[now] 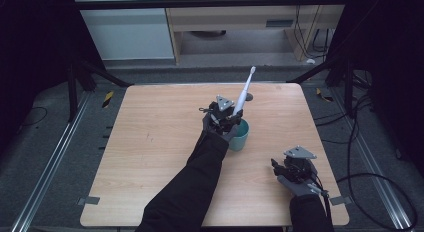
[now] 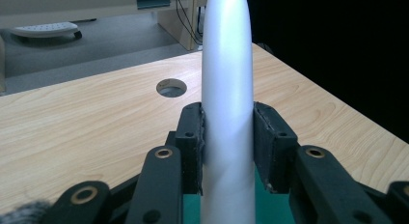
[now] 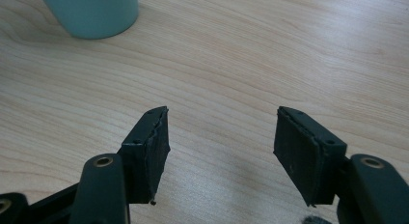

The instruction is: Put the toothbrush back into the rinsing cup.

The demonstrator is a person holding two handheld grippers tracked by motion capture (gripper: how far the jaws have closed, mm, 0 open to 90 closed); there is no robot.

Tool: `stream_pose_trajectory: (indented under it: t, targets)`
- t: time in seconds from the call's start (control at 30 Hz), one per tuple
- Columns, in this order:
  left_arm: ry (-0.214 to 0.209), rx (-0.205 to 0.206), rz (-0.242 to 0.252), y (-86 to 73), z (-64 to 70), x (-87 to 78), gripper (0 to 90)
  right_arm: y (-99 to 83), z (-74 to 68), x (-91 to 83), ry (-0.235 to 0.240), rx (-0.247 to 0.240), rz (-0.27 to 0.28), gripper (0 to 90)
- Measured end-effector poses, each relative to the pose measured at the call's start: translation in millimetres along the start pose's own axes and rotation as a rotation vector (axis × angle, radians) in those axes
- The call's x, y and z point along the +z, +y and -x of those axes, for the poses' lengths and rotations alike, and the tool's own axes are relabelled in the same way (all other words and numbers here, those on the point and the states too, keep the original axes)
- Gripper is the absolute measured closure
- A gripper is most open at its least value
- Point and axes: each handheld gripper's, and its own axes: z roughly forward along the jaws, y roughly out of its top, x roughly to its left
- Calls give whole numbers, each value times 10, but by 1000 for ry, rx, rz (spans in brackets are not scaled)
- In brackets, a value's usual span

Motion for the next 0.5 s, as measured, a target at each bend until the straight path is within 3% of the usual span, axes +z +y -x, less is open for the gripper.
stream_pose_trajectory:
  t: [0.5]
  targets:
    - [10,-4,-21,-201,24,41,657,1,-10,2,0,5,-6,371]
